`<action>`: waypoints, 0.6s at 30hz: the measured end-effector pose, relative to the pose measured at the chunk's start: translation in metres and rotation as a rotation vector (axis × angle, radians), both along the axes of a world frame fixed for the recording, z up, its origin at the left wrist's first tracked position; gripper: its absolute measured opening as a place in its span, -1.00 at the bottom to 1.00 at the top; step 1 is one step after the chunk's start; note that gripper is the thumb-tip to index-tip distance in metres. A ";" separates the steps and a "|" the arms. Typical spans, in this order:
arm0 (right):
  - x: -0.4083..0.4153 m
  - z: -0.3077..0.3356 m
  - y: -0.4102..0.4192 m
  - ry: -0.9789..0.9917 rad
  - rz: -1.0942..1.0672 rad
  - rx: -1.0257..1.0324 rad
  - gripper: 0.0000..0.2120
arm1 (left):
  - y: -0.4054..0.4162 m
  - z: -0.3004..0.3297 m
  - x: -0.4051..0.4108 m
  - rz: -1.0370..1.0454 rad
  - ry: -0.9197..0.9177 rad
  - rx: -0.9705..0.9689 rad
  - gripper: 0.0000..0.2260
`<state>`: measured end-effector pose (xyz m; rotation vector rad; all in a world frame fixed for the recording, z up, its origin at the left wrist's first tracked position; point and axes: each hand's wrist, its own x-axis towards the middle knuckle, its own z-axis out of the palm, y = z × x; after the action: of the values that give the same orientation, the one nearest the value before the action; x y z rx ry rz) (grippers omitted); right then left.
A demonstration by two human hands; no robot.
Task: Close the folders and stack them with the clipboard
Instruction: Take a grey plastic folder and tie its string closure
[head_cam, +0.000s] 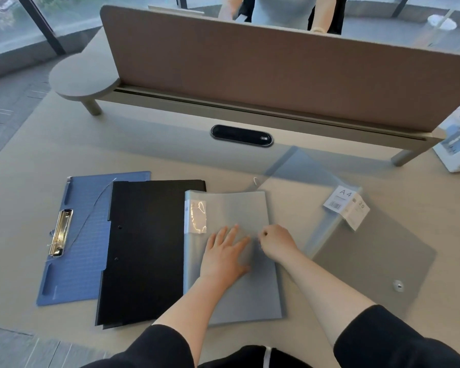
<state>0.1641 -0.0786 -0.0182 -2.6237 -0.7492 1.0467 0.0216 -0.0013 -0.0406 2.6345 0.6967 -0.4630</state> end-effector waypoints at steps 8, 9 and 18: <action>-0.028 -0.001 -0.005 -0.082 0.402 -0.155 -0.68 | 0.001 -0.004 -0.002 0.021 -0.029 -0.030 -0.39; -0.030 -0.001 -0.009 -0.086 0.404 -0.163 -0.68 | 0.001 -0.003 -0.002 0.029 -0.028 -0.037 -0.39; -0.009 0.007 -0.023 -0.005 -0.166 0.100 -0.73 | 0.000 -0.001 0.000 0.035 0.007 -0.036 -0.34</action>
<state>0.1552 -0.1011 -0.0111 -2.5538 -0.5583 0.9321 0.0216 -0.0012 -0.0414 2.5836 0.7291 -0.4703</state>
